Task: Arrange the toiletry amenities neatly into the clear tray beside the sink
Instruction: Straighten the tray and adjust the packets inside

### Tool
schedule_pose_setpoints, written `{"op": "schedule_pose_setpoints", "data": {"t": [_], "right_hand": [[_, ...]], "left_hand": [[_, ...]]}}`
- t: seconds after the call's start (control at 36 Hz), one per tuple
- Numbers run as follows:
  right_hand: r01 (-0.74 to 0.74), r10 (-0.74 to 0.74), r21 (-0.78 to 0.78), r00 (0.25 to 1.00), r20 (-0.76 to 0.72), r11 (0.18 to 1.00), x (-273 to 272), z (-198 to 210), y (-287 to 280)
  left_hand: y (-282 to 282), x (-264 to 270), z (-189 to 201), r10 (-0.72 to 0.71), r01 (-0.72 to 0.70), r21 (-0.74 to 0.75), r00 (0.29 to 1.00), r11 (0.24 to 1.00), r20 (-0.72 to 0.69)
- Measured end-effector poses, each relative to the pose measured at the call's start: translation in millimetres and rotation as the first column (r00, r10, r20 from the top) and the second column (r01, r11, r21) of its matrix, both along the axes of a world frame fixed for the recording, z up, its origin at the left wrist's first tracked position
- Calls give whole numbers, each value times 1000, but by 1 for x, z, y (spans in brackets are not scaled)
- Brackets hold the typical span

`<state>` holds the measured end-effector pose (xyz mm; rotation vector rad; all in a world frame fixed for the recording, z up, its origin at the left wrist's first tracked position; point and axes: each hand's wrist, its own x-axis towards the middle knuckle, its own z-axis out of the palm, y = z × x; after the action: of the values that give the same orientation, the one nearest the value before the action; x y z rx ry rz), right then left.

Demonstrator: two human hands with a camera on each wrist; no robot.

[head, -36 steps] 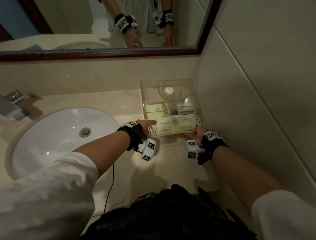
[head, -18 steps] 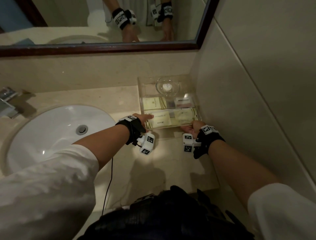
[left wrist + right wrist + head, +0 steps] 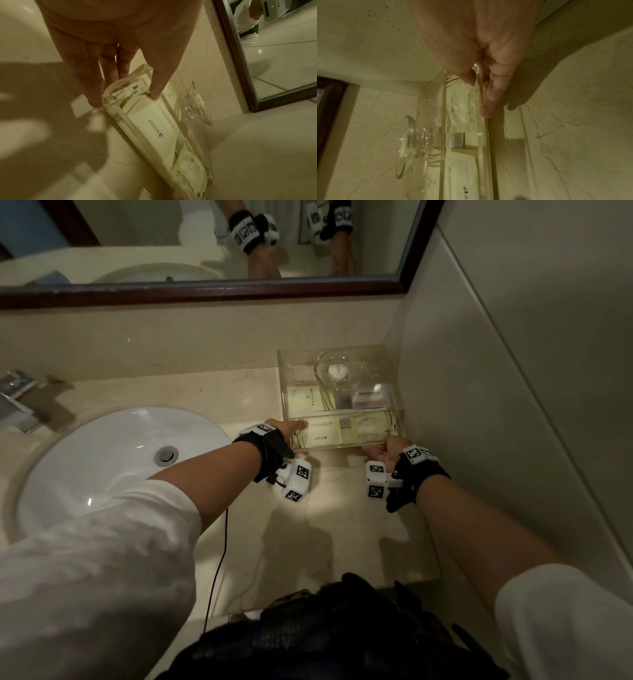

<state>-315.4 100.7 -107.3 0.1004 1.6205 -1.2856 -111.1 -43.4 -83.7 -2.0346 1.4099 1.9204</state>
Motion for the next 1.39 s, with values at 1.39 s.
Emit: {"op": "schedule_pose_setpoints", "data": {"t": [1.39], "right_hand": [[-233,248,398,969,14,888,17,62,-15]], "left_hand": [[-6,-9,-13,-22,23,-37,999,999,41]]}}
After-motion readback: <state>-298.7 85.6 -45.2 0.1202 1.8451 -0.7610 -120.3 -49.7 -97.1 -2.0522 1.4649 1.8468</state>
